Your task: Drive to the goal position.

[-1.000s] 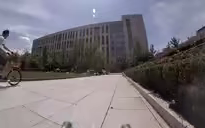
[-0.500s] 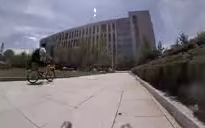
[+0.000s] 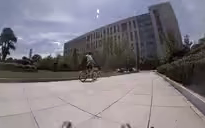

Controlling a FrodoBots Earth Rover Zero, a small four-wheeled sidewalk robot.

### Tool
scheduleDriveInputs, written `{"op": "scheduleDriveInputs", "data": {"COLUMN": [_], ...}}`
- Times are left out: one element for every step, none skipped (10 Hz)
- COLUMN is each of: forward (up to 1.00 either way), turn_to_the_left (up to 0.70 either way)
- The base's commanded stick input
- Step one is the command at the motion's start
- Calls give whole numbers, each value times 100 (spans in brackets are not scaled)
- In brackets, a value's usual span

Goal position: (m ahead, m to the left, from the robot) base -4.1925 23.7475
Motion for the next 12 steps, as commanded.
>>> {"op": "scheduleDriveInputs", "data": {"forward": [70,70,70,70,70,70,70,70,70,70,70,70], "turn_to_the_left": [35,35,35,35,35,35,35,35,35,35,35,35]}}
